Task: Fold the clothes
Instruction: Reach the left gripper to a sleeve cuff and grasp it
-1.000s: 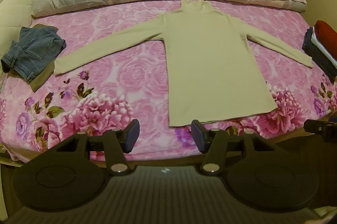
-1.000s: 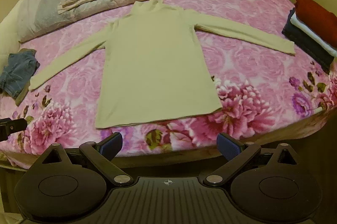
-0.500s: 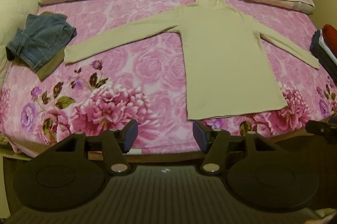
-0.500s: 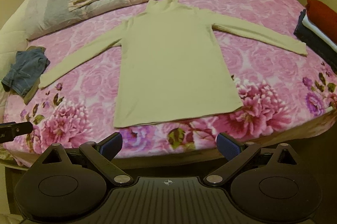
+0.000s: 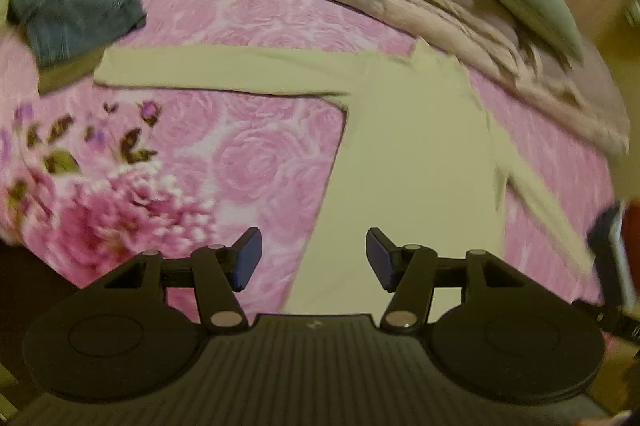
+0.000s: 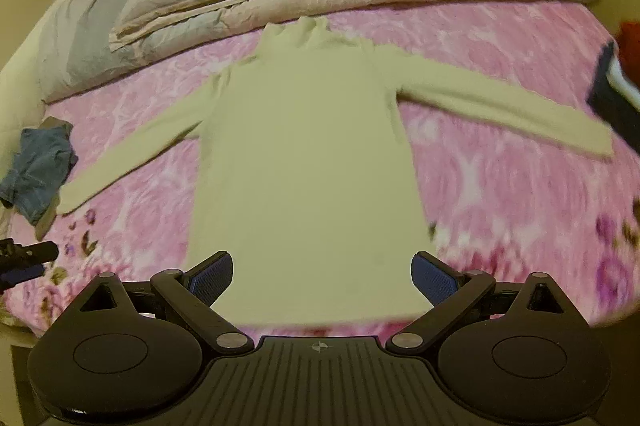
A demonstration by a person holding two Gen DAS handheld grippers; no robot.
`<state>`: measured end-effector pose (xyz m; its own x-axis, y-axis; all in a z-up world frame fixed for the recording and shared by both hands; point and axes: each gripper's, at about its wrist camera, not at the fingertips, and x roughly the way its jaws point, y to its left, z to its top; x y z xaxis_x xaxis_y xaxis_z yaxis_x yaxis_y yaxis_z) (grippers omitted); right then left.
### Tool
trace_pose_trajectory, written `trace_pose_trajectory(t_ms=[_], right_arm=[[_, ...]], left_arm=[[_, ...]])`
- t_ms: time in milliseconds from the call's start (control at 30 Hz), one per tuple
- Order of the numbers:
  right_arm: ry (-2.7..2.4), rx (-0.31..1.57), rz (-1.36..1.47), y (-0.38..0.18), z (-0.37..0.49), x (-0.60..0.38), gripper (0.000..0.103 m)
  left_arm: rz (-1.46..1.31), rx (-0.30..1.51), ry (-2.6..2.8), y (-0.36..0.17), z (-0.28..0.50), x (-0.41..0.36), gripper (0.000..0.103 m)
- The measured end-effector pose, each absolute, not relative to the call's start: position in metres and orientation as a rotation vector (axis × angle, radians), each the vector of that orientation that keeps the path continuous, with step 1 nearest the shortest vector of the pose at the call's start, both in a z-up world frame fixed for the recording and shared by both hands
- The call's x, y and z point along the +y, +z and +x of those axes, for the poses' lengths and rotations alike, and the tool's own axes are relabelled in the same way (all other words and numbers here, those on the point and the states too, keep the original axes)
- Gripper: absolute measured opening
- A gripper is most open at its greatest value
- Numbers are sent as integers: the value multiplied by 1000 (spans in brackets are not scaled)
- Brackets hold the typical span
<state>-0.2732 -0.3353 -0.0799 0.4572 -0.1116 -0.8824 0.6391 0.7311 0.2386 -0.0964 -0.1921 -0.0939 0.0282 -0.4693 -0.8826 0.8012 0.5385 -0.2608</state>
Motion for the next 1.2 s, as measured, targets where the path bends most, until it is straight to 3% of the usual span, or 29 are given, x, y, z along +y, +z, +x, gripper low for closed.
trace_pose_trajectory(t_ms=[233,433,833,1200], right_arm=[[-372,975,606,-115,-238,-409,98],[-404,954,716,-160,-216,-455,98],[-557,1002,696,-245,-165,-484,98],[-658,1038,651,-274,-135,-466,98]], left_arm=[[31,1227,-938,-116,-104,-232,53],[-82,1264,-813,-168,-78,-237,53],[-405,1212,-559,-295,70,-228,48],[-433,1073,-392,-344,181,-252,48]])
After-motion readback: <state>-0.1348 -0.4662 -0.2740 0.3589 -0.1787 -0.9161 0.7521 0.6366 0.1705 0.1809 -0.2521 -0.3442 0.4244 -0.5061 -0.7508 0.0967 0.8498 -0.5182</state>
